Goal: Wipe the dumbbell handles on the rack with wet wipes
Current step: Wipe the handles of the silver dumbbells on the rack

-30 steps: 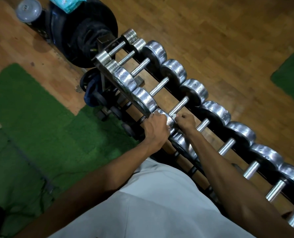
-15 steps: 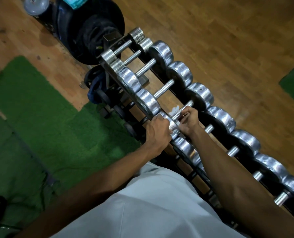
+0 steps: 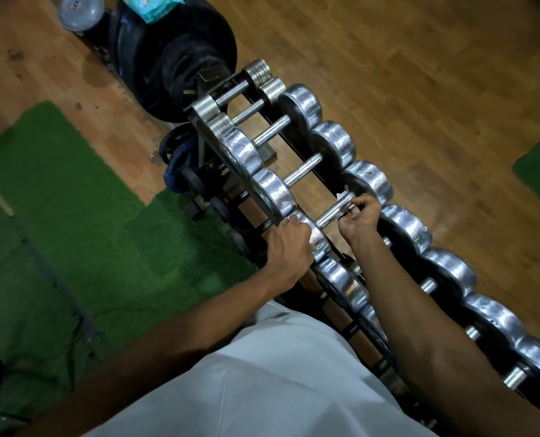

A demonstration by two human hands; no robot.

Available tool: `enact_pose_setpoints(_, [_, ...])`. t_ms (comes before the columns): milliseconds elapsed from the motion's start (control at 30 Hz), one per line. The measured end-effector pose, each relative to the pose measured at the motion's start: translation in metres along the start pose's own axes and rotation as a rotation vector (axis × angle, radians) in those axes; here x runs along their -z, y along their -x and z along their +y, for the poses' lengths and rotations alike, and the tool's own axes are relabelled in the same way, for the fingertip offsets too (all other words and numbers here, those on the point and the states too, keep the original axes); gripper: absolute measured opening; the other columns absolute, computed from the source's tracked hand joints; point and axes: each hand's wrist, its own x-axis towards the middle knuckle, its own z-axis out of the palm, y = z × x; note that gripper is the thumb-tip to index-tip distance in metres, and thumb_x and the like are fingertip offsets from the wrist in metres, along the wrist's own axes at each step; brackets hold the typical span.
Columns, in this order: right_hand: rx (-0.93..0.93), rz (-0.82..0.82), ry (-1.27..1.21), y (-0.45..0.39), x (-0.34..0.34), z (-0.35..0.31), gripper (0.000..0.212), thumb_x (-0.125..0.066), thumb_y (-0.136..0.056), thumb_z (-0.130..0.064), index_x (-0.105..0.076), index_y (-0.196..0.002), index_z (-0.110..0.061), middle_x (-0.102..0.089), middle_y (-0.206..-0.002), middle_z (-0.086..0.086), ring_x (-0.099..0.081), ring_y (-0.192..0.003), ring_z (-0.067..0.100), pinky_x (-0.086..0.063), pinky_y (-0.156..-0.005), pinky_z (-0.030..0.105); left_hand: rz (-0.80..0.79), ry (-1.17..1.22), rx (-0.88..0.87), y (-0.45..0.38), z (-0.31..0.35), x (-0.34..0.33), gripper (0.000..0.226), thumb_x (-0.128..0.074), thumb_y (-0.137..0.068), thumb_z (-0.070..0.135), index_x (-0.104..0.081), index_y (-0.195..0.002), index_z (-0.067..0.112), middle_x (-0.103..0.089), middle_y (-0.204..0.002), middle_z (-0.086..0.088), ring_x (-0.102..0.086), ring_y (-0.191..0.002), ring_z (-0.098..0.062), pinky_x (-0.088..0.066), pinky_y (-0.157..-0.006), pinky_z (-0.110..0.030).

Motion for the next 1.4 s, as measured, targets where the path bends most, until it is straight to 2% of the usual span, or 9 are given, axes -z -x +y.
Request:
enact_pose_setpoints(167, [0.125,0.098,0.109,0.006,0.0,0.011,0.022,-0.054,-0.056,0.006,-0.047,-0.073,-0.008,-0.043,-0.065,0.004,-0.037,-0.049,0.016,-0.031,-0.045,0.024,0.014,0.003,-0.001,0.002,0.001,-0.001,0.058,-0.081,-0.088,0.033,-0.03,-0.064,0.018,-0.063,-0.098,-0.01,-0.065,-0.091,-0.029,-0.045,-0.063,-0.036])
enact_pose_setpoints(267, [0.221,0.119,0.2,0.0,0.006,0.024,0.061,-0.055,-0.035,-0.007,-0.05,-0.096,-0.01,-0.046,-0.083,0.01,-0.035,-0.057,0.016,-0.032,-0.048,0.03,0.019,0.008,0.004,0.002,0.001,-0.001,0.052,-0.081,-0.088,0.033,-0.036,-0.068,0.018,-0.065,-0.101,-0.011,-0.065,-0.095,-0.03,-0.05,-0.067,-0.038])
enact_pose_setpoints(433, [0.32,0.059,0.481,0.026,0.009,0.031,0.038,-0.047,-0.085,0.006,-0.038,-0.118,-0.01,-0.043,-0.088,-0.002,-0.04,-0.067,0.008,-0.035,-0.055,0.023,0.024,0.012,0.0,0.003,0.001,-0.002,0.058,-0.08,-0.089,0.033,-0.03,-0.064,0.019,-0.064,-0.101,-0.01,-0.063,-0.092,-0.028,-0.045,-0.064,-0.036])
enact_pose_setpoints(600, [0.502,-0.045,0.918,0.027,0.023,0.04,0.05,-0.044,-0.097,-0.007,-0.03,-0.145,-0.015,-0.053,-0.095,-0.005,-0.057,-0.069,0.015,-0.039,-0.054,0.027,0.029,0.01,-0.007,0.004,0.001,-0.002,0.064,-0.081,-0.088,0.031,-0.023,-0.062,0.02,-0.061,-0.098,-0.009,-0.062,-0.089,-0.027,-0.042,-0.063,-0.035])
enact_pose_setpoints(733, [0.712,-0.192,1.328,0.011,0.031,0.05,0.065,-0.039,-0.1,-0.026,-0.019,-0.159,-0.011,-0.039,-0.158,0.022,-0.046,-0.14,0.038,-0.049,-0.101,0.044,0.036,-0.005,-0.017,0.006,0.001,0.0,0.059,-0.078,-0.088,0.021,-0.025,-0.062,0.02,-0.061,-0.1,-0.009,-0.062,-0.088,-0.026,-0.041,-0.063,-0.034])
enact_pose_setpoints(800, [0.821,-0.254,1.522,0.006,0.032,0.049,0.063,-0.035,-0.106,-0.026,-0.018,-0.159,0.003,-0.018,-0.168,0.023,-0.013,-0.158,0.035,-0.024,-0.126,0.048,0.027,0.006,-0.02,0.006,0.001,0.0,0.057,-0.077,-0.089,0.021,-0.026,-0.063,0.02,-0.061,-0.102,-0.01,-0.062,-0.09,-0.027,-0.042,-0.064,-0.034])
enact_pose_setpoints(867, [0.92,-0.252,1.649,0.006,0.029,0.04,0.062,-0.031,-0.109,-0.028,-0.021,-0.157,0.01,-0.02,-0.166,0.027,-0.011,-0.157,0.037,-0.015,-0.129,0.046,0.028,0.009,-0.017,0.006,0.001,0.0,0.057,-0.077,-0.09,0.026,-0.027,-0.064,0.02,-0.061,-0.103,-0.01,-0.063,-0.091,-0.028,-0.042,-0.063,-0.034])
enact_pose_setpoints(1200, [1.081,-0.345,2.105,0.0,0.042,0.015,0.062,-0.028,-0.109,-0.037,-0.033,-0.154,0.006,-0.032,-0.164,0.022,-0.021,-0.156,0.032,-0.039,-0.118,0.048,0.05,0.009,0.003,0.006,0.0,-0.006,0.051,-0.08,-0.089,0.031,-0.035,-0.068,0.017,-0.061,-0.098,-0.01,-0.061,-0.089,-0.027,-0.037,-0.061,-0.034])
enact_pose_setpoints(1400, [1.082,-0.396,2.192,-0.007,0.015,-0.014,0.032,-0.04,-0.103,-0.029,-0.064,-0.109,-0.009,-0.065,-0.124,0.008,-0.051,-0.13,0.024,-0.057,-0.087,0.047,0.031,-0.011,0.011,0.004,-0.001,-0.006,0.057,-0.08,-0.089,0.033,-0.031,-0.064,0.019,-0.062,-0.099,-0.009,-0.063,-0.092,-0.027,-0.041,-0.061,-0.034])
